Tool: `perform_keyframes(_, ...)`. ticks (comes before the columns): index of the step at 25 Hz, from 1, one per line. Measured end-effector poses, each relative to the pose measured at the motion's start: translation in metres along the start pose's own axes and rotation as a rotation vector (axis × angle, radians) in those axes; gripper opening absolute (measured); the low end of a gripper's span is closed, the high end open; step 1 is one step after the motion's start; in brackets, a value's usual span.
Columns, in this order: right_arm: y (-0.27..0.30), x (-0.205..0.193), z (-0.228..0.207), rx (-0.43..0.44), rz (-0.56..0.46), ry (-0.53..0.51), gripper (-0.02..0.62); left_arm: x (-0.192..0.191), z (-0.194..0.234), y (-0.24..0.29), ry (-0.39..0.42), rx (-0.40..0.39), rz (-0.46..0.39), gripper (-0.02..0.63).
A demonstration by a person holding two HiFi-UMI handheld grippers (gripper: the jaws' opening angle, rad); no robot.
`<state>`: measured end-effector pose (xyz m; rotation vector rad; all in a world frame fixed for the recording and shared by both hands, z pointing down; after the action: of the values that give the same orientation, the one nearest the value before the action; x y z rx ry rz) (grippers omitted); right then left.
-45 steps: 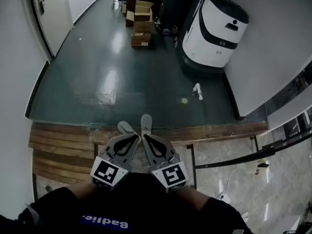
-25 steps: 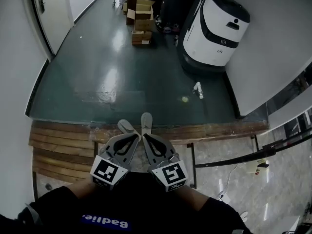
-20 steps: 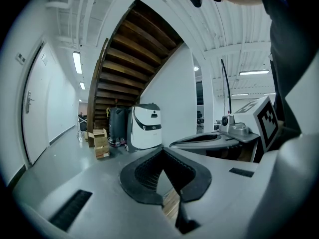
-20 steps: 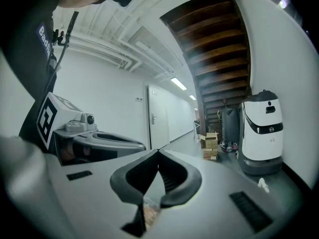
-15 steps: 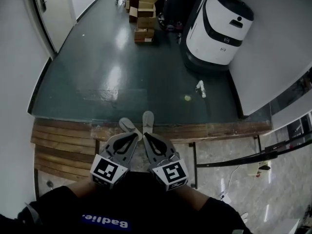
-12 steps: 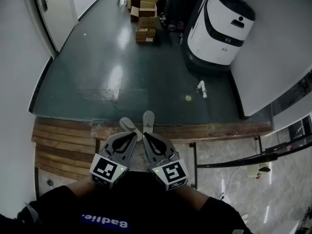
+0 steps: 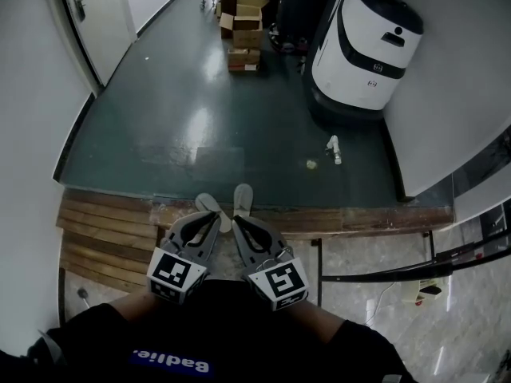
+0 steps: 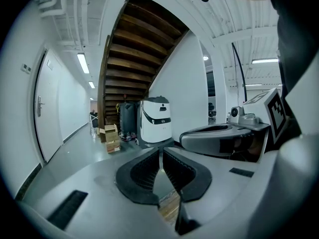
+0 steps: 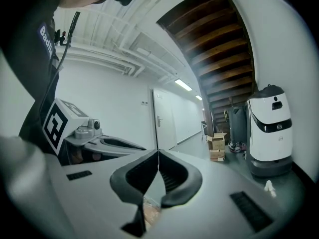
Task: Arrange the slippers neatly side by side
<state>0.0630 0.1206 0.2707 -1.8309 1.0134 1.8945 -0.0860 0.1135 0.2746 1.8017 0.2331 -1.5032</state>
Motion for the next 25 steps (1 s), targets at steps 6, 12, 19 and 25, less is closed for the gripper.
perform_keyframes(6, -0.026, -0.003, -0.026, 0.028, -0.001, -0.012, -0.002, 0.002, -0.026, 0.022, -0.041, 0.032, -0.015, 0.003)
perform_keyframes(12, -0.047, -0.016, -0.043, 0.052, -0.001, -0.001, -0.003, 0.003, -0.053, 0.034, -0.059, 0.048, 0.001, 0.029)
perform_keyframes(19, -0.056, -0.024, -0.052, 0.07, -0.005, 0.024, -0.002, 0.0, -0.061, 0.035, -0.081, 0.08, 0.032, 0.046)
perform_keyframes(25, -0.049, -0.032, -0.059, 0.052, 0.019, 0.048, -0.002, -0.009, -0.051, 0.048, -0.095, 0.063, 0.062, 0.046)
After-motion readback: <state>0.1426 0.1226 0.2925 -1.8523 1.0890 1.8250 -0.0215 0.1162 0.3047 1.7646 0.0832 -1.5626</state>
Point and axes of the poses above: the fingertips, and each gripper's own axes: y forward along the fingers, z to its left, x out of its top, the point moved 9 cm from there along -y, backward along the fingers, and after that the axes turned 8 degrees about z, right-handed, at the moved point
